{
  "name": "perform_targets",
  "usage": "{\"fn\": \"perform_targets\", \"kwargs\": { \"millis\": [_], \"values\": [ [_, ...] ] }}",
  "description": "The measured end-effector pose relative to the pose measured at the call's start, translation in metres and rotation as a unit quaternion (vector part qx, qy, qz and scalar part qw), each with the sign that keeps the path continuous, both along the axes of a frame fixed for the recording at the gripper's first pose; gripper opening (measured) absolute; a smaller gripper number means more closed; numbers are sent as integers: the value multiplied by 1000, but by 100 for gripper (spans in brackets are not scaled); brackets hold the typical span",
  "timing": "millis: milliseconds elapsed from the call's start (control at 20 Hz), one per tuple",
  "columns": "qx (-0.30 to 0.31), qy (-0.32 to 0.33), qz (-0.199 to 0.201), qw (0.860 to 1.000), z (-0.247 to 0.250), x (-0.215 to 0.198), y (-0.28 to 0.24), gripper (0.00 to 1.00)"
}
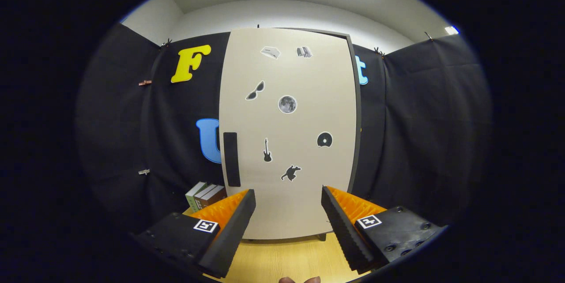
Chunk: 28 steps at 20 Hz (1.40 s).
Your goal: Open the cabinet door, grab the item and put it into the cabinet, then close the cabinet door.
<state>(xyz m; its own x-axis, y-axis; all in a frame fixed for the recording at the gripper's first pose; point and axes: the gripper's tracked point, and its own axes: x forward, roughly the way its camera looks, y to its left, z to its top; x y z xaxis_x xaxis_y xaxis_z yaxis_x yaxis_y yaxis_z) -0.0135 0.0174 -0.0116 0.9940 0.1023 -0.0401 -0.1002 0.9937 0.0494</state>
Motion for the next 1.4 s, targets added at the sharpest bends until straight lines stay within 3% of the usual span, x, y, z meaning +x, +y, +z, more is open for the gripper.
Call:
{"fn": "perform_targets", "kwargs": {
  "millis": [1400],
  "values": [
    [5, 3, -4, 1000, -1, 10, 4, 98]
  ]
}}
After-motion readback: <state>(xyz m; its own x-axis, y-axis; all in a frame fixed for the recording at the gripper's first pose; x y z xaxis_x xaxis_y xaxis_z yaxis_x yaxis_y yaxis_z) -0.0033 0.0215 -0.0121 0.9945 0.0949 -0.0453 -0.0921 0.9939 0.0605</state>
